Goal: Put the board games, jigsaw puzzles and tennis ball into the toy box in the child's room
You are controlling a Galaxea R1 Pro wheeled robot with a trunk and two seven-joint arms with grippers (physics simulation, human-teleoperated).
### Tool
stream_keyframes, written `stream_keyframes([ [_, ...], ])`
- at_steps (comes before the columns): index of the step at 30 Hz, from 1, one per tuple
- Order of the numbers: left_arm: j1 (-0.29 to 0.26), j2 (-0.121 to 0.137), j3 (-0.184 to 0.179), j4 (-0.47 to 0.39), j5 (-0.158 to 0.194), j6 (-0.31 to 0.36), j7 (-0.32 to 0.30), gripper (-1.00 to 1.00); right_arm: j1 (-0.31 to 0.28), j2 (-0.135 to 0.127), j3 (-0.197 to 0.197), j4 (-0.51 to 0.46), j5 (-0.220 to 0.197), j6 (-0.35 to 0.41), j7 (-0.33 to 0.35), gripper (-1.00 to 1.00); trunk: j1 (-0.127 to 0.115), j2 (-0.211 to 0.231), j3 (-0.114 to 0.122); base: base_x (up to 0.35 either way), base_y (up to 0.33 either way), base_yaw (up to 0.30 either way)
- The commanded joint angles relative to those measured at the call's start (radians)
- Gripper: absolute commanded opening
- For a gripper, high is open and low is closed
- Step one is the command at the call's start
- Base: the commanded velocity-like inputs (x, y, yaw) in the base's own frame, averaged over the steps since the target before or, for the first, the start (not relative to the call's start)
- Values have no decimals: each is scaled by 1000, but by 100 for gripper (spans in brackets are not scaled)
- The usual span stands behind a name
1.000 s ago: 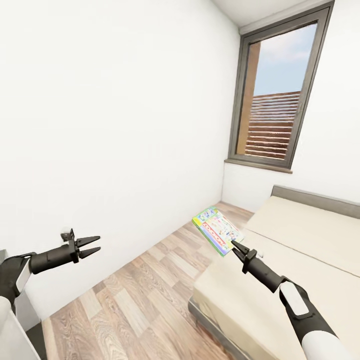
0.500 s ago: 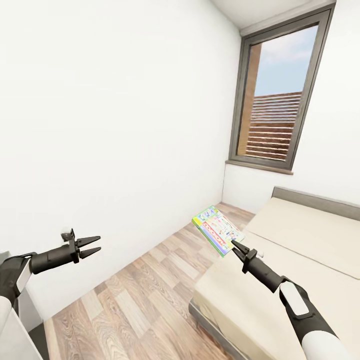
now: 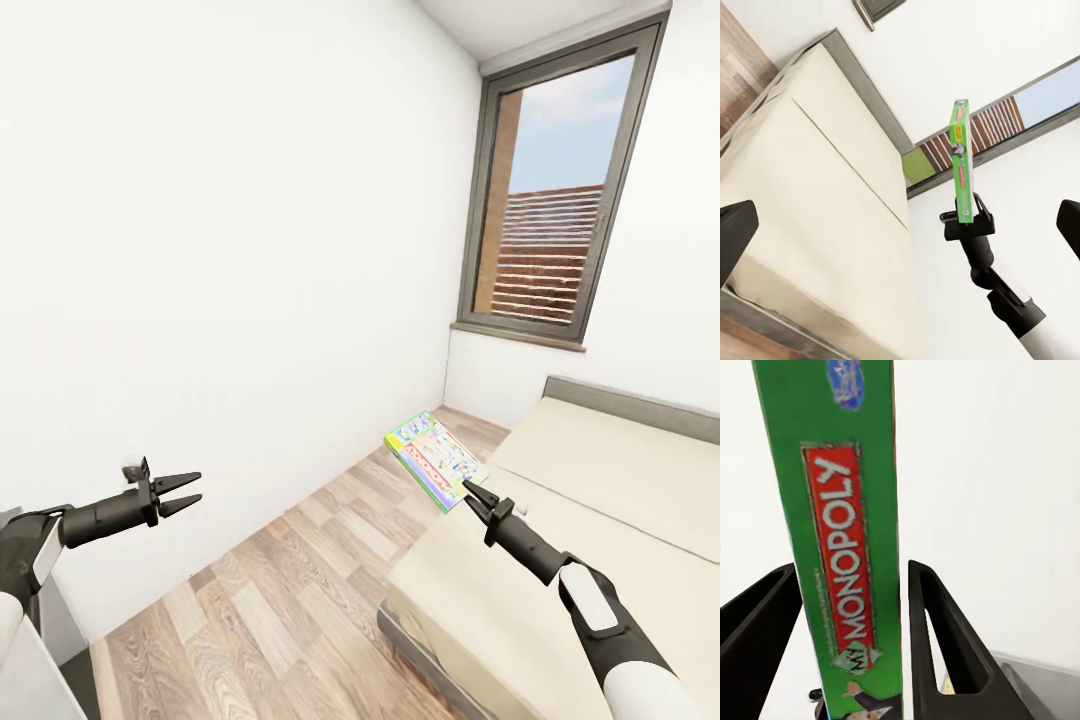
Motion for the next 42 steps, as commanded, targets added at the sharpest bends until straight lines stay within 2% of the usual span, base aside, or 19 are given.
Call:
stream_keyframes([
  [1,-1,0,1,0,0,11,-3,100,-1,0,-2,0,-1,5,1,-100,-4,6,2,0,0,5],
  [18,-1,-6,0,0,0,11,8,100,-1,1,-2,0,0,4,1,-100,-69,125,55,0,0,100],
  [42,-1,-8,-2,0,0,11,9,100,-1,1,-1,0,0,4,1,-100,-157,286,137,0,0,184],
])
